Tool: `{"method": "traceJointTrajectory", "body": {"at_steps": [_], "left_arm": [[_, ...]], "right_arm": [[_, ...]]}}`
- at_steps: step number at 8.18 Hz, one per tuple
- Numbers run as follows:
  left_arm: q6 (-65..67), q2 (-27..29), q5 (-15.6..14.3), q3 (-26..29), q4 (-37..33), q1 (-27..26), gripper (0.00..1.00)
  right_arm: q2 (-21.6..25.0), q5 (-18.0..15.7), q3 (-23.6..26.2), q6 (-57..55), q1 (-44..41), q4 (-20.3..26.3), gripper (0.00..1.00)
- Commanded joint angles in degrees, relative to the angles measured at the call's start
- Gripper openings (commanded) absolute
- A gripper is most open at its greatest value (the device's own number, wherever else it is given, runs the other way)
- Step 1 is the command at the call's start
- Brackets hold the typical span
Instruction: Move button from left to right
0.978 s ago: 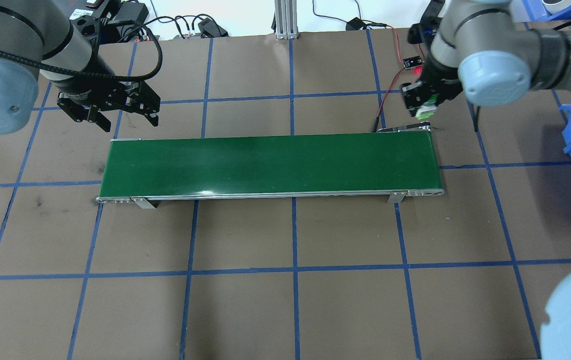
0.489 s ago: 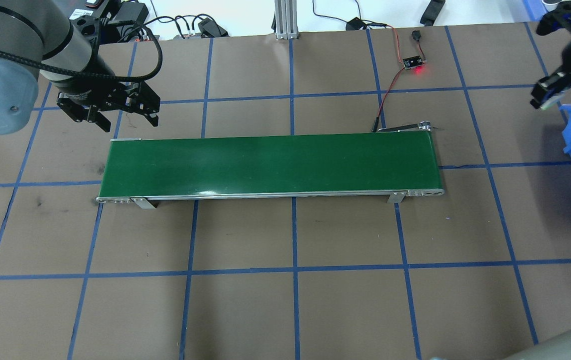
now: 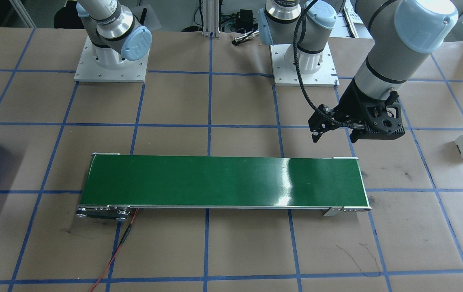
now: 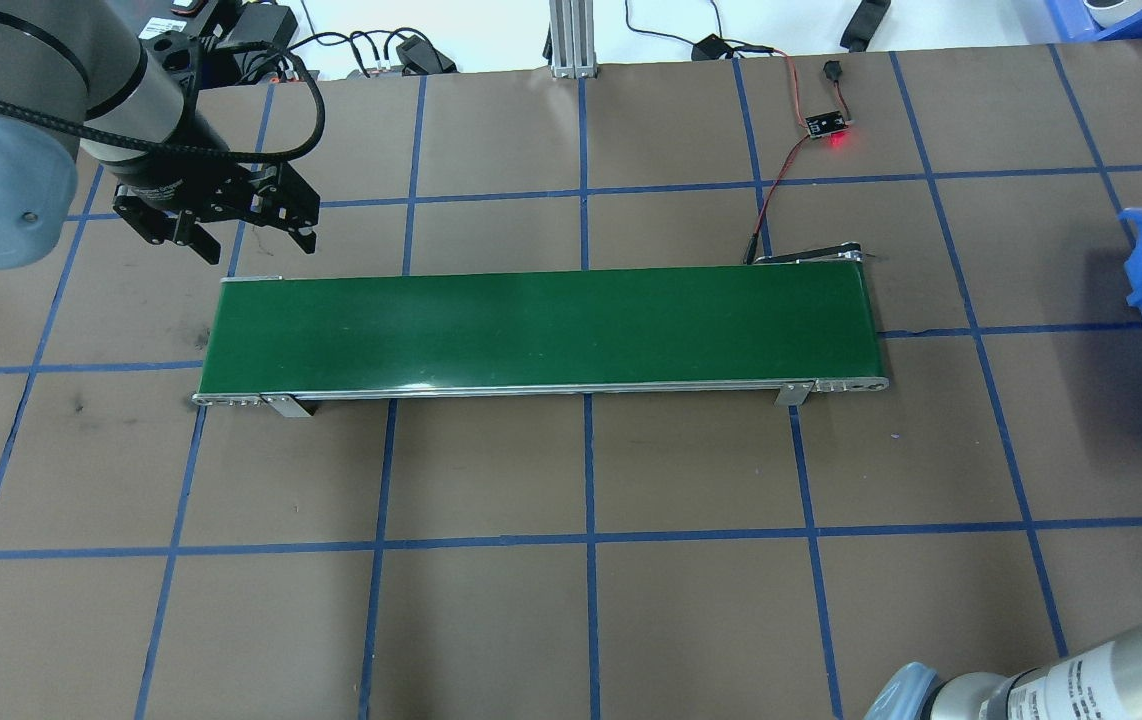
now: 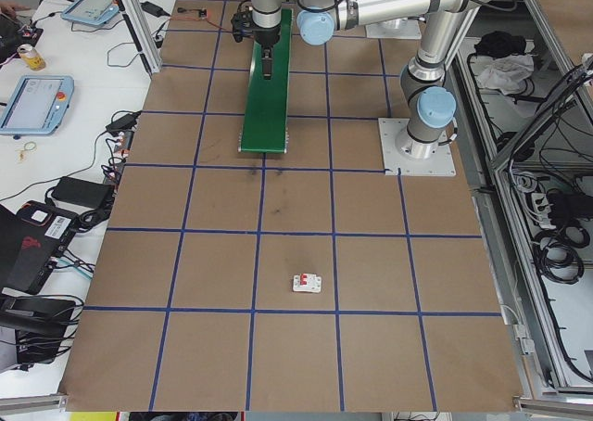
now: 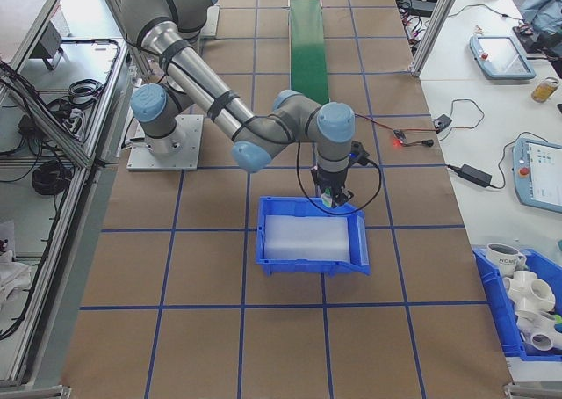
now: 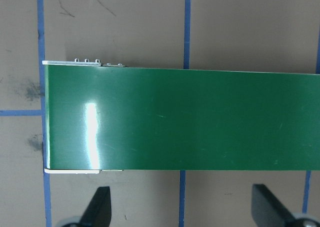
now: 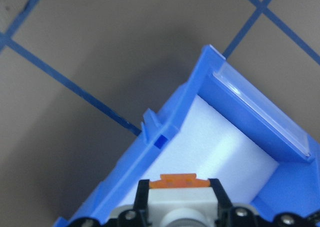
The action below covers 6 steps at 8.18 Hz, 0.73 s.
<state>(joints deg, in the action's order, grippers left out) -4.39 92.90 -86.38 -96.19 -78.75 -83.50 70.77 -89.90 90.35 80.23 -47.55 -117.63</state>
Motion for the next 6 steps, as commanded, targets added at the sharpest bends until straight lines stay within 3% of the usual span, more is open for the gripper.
{"method": "traceJointTrajectory", "body": {"at_steps": [1, 3, 4, 5, 6], "left_arm": [[0.1, 0.0, 0.2, -0.1, 0.0, 0.0, 1.0], [0.0, 0.0, 0.0, -0.1, 0.0, 0.0, 1.0], [0.0, 0.0, -0.1, -0.1, 0.0, 0.0, 1.0], [0.0, 0.0, -0.1, -0.1, 0.0, 0.0, 1.0], [0.0, -0.1, -0.1, -0.1, 0.0, 0.0, 1.0]], "right_arm": [[-8.1, 2.6, 0.2, 20.5, 5.3, -9.0, 0.0], [-11.1, 1.9, 2.4, 28.7, 5.3, -10.2, 0.02], [-11.8, 1.8, 3.2, 33.1, 5.3, -15.0, 0.06], [-12.1, 1.7, 3.6, 35.1, 5.3, -15.2, 0.15], [-12.3, 1.7, 4.2, 37.0, 5.3, -15.2, 0.48]]}}
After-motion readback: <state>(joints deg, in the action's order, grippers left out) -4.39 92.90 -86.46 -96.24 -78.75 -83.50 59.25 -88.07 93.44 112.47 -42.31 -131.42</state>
